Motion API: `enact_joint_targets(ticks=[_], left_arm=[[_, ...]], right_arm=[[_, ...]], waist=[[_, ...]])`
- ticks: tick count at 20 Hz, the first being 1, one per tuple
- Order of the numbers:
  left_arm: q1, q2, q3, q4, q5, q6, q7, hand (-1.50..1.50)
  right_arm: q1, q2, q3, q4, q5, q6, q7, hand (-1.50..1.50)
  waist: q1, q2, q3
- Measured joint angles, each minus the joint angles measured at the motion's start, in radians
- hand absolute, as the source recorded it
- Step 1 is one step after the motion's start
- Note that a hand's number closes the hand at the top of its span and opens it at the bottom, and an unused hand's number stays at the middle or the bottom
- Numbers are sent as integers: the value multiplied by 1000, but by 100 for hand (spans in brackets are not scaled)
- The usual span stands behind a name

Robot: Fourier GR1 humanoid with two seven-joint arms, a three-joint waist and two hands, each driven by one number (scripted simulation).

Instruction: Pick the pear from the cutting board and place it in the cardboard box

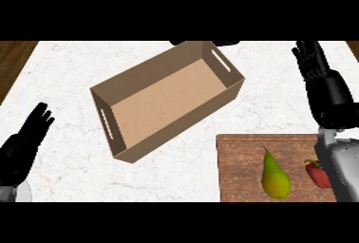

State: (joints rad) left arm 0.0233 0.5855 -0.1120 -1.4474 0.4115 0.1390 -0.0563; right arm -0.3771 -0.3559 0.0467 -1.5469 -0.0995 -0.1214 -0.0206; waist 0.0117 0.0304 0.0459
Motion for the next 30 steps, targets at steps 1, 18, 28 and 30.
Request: enact_joint_targets(ticks=[1,18,28,30], left_arm=[[-3,9,1,-4,-13,12,12,0],[-60,69,-7,110,-244,183,54,0],[-130,27,-28,147,-311,195,90,0],[-137,19,-31,150,-320,194,92,0]], right_arm=[[14,6,-6,14,-23,18,-9,-150],[400,-144,20,290,-158,580,-472,-150],[262,-313,88,460,154,578,-631,-150],[223,-339,123,477,204,595,-625,-150]], waist=[[-2,-6,-9],[-25,-32,-56],[-2,-28,-48],[1,-27,-47]])
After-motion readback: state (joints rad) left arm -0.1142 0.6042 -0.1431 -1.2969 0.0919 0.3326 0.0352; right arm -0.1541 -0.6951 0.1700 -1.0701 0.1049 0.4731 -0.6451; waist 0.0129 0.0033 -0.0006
